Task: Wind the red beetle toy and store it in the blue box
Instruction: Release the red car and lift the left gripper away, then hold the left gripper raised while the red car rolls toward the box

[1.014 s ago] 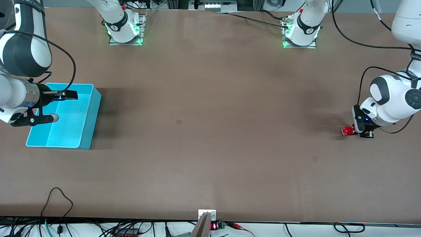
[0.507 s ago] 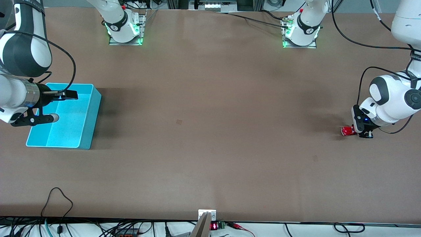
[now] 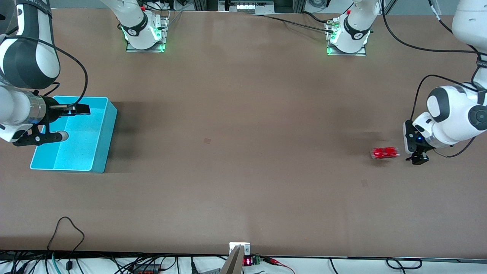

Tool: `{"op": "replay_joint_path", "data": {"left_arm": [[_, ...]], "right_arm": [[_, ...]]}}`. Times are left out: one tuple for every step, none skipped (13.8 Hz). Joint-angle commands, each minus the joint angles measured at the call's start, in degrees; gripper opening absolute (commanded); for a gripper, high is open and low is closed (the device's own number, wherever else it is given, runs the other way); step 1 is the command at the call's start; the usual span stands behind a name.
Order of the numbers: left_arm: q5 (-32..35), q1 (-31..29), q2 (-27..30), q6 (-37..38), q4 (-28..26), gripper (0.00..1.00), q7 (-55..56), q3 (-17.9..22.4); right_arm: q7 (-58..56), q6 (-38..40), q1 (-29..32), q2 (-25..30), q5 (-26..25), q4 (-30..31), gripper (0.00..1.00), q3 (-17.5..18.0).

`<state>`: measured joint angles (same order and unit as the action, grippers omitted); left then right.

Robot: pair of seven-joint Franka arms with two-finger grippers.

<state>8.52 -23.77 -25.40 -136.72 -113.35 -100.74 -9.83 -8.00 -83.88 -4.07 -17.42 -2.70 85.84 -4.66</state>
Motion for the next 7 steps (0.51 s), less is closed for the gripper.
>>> {"op": "replay_joint_path", "data": {"left_arm": [[0.6, -0.2, 3.8, 5.5, -0.1, 1.0, 4.3, -1.5], [0.5, -0.2, 5.0, 7.1, -0.1, 1.0, 6.2, -1.9], [0.6, -0.1, 6.2, 8.5, 0.2, 1.0, 8.9, -2.1], [0.6, -0.1, 6.9, 10.3, 0.8, 1.0, 10.8, -2.3], [0.6, -0.1, 7.5, 12.4, 1.8, 1.0, 12.5, -3.3], [0.6, -0.2, 7.6, 14.9, 3.6, 1.0, 14.0, -3.8], [0.6, -0.1, 7.6, 17.3, 5.0, 1.0, 15.5, -4.1]], "right_arm": [[-1.5, 0.8, 0.2, 0.0, 0.4, -0.2, 1.0, -0.1], [-1.5, 0.8, 0.2, 0.0, 0.4, -0.2, 1.0, -0.1], [-1.5, 0.8, 0.2, 0.0, 0.5, -0.3, 1.0, -0.1], [-1.5, 0.9, 0.2, 0.0, 0.5, -0.3, 1.0, -0.1], [-1.5, 0.9, 0.2, 0.0, 0.5, -0.2, 1.0, -0.1], [-1.5, 0.9, 0.2, 0.0, 0.5, -0.2, 1.0, -0.1], [-1.6, 1.0, 0.2, 0.0, 0.4, -0.2, 1.0, -0.1]]}}
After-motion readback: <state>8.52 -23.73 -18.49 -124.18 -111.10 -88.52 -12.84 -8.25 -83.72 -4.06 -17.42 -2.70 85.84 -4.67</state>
